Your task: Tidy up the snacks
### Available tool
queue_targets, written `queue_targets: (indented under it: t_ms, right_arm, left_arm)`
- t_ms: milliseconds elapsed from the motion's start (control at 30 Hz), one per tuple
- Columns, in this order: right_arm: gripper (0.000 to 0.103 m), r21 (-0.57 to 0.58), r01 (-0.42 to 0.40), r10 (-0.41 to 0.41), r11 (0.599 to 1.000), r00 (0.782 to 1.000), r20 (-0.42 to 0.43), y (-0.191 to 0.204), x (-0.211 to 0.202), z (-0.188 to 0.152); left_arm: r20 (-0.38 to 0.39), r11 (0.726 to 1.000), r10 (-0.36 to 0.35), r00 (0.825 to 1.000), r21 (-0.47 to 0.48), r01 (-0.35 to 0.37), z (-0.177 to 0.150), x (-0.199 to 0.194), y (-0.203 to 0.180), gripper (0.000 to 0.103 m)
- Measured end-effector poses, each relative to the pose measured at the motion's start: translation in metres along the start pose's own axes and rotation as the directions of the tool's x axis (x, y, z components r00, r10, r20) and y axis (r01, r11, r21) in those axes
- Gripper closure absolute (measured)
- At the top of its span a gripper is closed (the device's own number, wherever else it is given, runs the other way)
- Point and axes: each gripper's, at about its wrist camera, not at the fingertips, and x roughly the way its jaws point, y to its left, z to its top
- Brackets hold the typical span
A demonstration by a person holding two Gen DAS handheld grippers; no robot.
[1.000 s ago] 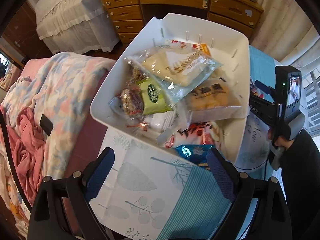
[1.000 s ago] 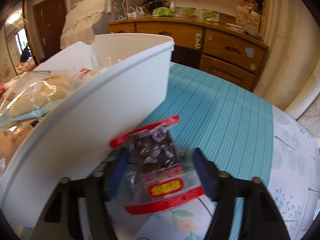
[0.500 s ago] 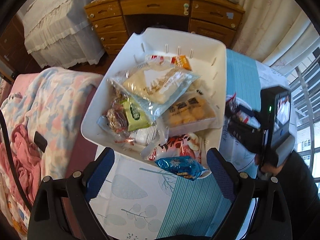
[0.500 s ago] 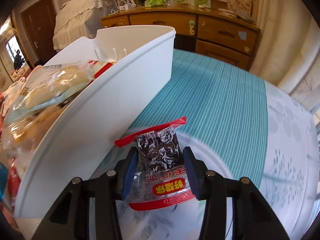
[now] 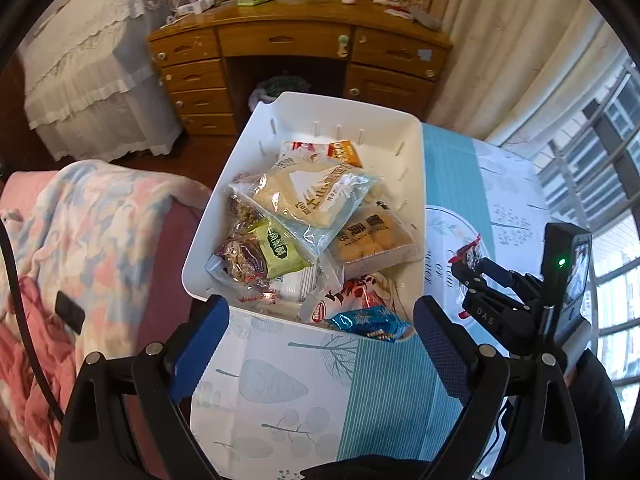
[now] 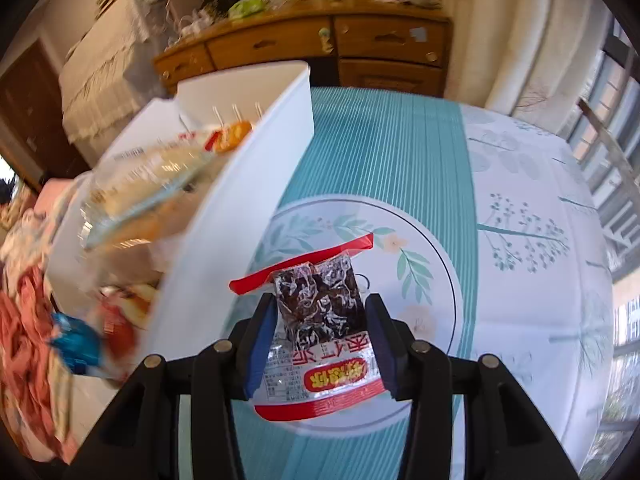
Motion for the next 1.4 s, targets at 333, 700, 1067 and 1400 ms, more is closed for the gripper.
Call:
queue_targets:
  t_ms: [333,700,1067,1400]
  right_arm:
    - [0.057,0.132,-0.031,0.011,0.991,0.989,0.145,0.061,-0.063,0.008]
    - [0.055,0.142,-0.032,-0.005,0.989,0.968,0.252,0.137,-0.079,0.011]
    - [0.041,0.252,0.016,-0.068,0.968,0.977,0.201,0.133,-0.108,-0.040]
    - [0.035,0.324,0.053,-0.085,0.945,0.993,0.086,0.098,-0.161,-0.104]
  left_arm:
    - [0.090,0.983,-0.142,0.986,0.134,0.130,0.005,-0.036,0.038,0.010]
    - [0.143,0.956,-0.221,0.965,0.229,0.185,-0.008,-0.067,0.084,0.010]
    - [0.164,0.942,-0.268,0.949,0.250,0.223,-0.034,-0.088,0.087,0.010]
    - [0.196,0.969,-0.225,0.954,0.143,0.199,-0.064,-0.102,0.061,0.010]
